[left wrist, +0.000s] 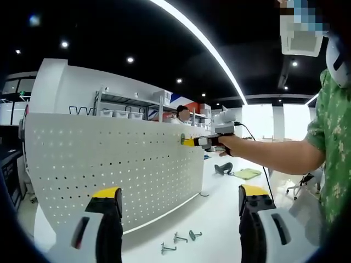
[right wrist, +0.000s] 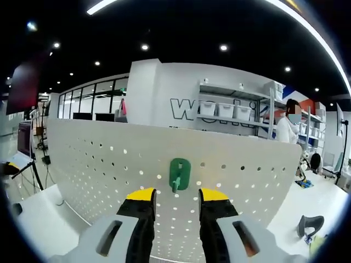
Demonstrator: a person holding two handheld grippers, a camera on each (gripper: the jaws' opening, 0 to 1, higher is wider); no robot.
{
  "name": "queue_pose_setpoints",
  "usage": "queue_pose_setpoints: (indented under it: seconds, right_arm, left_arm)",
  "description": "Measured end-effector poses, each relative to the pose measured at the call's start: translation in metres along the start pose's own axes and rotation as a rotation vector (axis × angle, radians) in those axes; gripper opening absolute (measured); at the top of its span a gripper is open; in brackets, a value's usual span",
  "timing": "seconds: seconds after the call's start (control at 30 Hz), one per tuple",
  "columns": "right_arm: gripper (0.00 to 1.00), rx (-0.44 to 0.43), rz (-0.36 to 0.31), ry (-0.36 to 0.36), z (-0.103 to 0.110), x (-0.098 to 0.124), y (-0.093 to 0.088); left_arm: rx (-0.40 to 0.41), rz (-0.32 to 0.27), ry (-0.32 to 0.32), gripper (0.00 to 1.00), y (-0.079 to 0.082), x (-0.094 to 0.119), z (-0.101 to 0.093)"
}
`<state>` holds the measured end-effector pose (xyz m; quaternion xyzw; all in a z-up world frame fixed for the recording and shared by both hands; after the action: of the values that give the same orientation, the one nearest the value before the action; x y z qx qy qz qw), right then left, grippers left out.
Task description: Insert the hook assembly into the mounting plate slot until the hook locks in place.
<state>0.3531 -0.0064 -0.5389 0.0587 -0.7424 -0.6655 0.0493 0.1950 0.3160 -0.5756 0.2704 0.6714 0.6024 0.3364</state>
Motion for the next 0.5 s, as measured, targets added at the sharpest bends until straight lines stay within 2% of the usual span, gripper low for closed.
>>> queue_pose_setpoints:
  seconds: [0.5]
  right_arm:
    - [0.32,0.004,0.010,0.013,0.003,0.019,-0.008]
  left_arm:
    - [-0.003,0.012,-0.004,0.90,-0.002,0.002,-0.004]
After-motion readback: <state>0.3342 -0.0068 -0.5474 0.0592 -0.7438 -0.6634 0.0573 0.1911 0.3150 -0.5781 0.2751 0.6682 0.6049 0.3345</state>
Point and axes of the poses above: the point that each gripper's makers call its tool centre point, and the gripper's own axes: x roughly backward along the fingers, z roughly to its left, y roughly out of its top, the point moved 4 cm from there along x, roughly backward along the fingers, and after that the axes turned 7 degrees about -z, right-handed, at the moved point
